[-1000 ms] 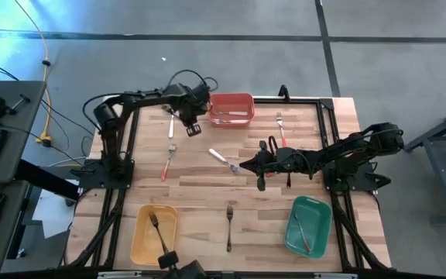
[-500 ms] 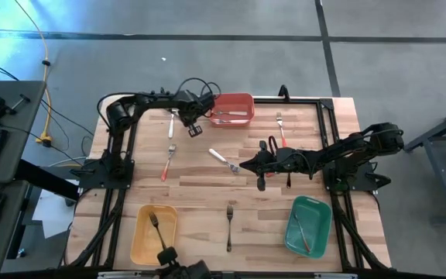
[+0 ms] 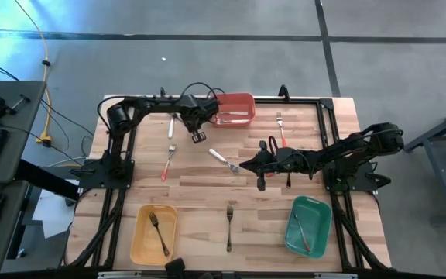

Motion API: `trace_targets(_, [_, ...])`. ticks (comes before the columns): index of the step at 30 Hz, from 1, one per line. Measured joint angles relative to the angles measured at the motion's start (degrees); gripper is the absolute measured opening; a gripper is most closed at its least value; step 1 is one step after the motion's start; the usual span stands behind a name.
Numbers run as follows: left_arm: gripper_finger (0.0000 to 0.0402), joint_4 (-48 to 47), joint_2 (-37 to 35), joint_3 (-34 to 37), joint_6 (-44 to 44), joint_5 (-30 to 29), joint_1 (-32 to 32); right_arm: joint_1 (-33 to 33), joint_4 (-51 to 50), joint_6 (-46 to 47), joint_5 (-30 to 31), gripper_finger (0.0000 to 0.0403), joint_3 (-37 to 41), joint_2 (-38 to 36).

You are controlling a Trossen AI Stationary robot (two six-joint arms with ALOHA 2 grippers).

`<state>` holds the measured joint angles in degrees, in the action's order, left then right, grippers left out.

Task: Sort silverware by color (type)
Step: Put the top black fork into the yellow bin

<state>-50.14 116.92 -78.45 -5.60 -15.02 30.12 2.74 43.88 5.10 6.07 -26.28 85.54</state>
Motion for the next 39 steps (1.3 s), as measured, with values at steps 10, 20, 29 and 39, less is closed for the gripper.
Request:
trace_targets(10, [0.0, -6.2, -4.2, 0.2, -4.9, 9.3, -5.4, 0.0, -0.5, 0.0, 0.0, 0.0, 0.0, 0.0])
trace_targets(20, [0.0044, -9.3, -6.0, 1.0, -19.4, 6.6, -7.0, 0.0, -0.9, 0.0, 0.0, 0.0, 0.0, 0.0])
trace_targets(29, [0.0126, -1.4, -6.0, 6.6, -30.6, 0.6, -5.1, 0.0, -0.8, 0.0, 0.0, 0.0, 0.0, 0.0])
trace_targets(39, [0.0114, 1.0, -6.0, 9.5, -32.8, -3.6, -2.6, 0.0, -0.8, 0.0, 0.0, 0.0, 0.0, 0.0])
